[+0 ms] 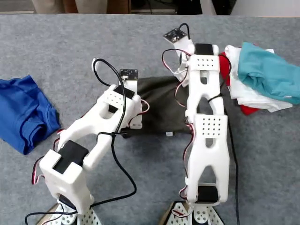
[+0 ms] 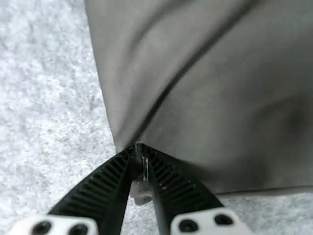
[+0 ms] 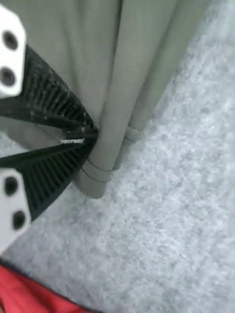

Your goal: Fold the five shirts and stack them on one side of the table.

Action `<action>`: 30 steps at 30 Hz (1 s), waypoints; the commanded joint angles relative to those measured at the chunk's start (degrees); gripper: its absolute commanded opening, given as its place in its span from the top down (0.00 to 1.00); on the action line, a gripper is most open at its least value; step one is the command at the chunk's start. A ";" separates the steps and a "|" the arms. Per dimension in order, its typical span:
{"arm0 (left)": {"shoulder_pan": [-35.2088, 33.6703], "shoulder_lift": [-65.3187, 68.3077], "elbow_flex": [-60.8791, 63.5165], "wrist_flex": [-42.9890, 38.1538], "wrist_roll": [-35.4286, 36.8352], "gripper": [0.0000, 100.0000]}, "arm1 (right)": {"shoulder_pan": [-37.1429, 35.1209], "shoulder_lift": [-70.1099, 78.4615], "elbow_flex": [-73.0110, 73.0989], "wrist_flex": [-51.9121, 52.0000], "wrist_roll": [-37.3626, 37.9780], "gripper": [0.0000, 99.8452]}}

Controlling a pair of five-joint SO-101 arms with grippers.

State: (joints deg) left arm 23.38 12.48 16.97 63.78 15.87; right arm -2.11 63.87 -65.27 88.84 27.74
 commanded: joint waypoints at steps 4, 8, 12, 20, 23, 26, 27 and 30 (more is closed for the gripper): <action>0.18 -3.21 -2.29 1.05 -0.44 0.98 | 1.01 -1.45 -3.38 0.26 1.32 1.00; -0.18 -7.52 -8.53 3.69 -0.44 0.98 | 0.31 -3.56 -8.84 7.47 1.58 1.00; -3.96 -10.15 -16.70 3.96 -0.44 0.98 | 0.13 -5.93 -18.24 13.19 1.49 1.00; -11.43 -2.51 -22.15 -4.40 -0.35 0.98 | 1.10 -11.21 -20.97 13.63 1.41 1.00; -12.84 1.27 -22.15 -7.03 -0.18 0.98 | 1.10 -15.43 -16.66 13.71 0.00 1.00; -12.92 2.86 -22.24 -7.38 -0.35 0.98 | 1.01 -24.40 -4.18 13.71 -0.62 1.00; -12.92 2.95 -22.24 -7.38 -0.35 0.98 | 0.84 -28.44 1.63 13.71 -0.62 1.00; -12.75 2.95 -22.42 -7.56 -0.35 0.98 | -0.57 -40.40 19.56 13.27 -0.09 1.00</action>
State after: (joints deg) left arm 10.99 16.00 -2.46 57.01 15.87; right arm -1.85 38.11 -61.58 101.32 27.74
